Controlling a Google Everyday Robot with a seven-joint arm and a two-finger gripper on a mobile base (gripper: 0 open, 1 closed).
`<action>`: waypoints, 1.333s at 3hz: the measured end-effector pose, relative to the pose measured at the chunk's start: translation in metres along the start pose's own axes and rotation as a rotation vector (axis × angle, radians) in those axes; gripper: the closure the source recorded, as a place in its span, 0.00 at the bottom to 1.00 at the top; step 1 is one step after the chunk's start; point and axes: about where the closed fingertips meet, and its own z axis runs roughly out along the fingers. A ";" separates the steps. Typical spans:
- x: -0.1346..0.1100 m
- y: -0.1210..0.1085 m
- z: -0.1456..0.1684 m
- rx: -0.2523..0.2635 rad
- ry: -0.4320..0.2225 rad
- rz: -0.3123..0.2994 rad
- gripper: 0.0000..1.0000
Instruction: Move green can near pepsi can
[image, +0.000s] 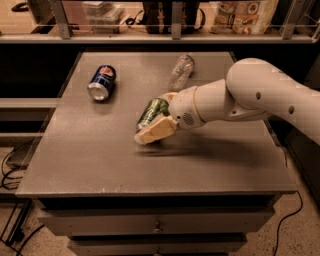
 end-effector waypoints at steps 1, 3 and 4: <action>-0.024 -0.006 -0.005 0.023 -0.022 -0.020 0.64; -0.083 -0.047 0.007 0.049 -0.092 -0.058 1.00; -0.101 -0.074 0.031 0.055 -0.111 -0.031 1.00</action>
Offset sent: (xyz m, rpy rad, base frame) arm 0.0531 0.0289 0.0871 0.0569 -0.1455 -0.0012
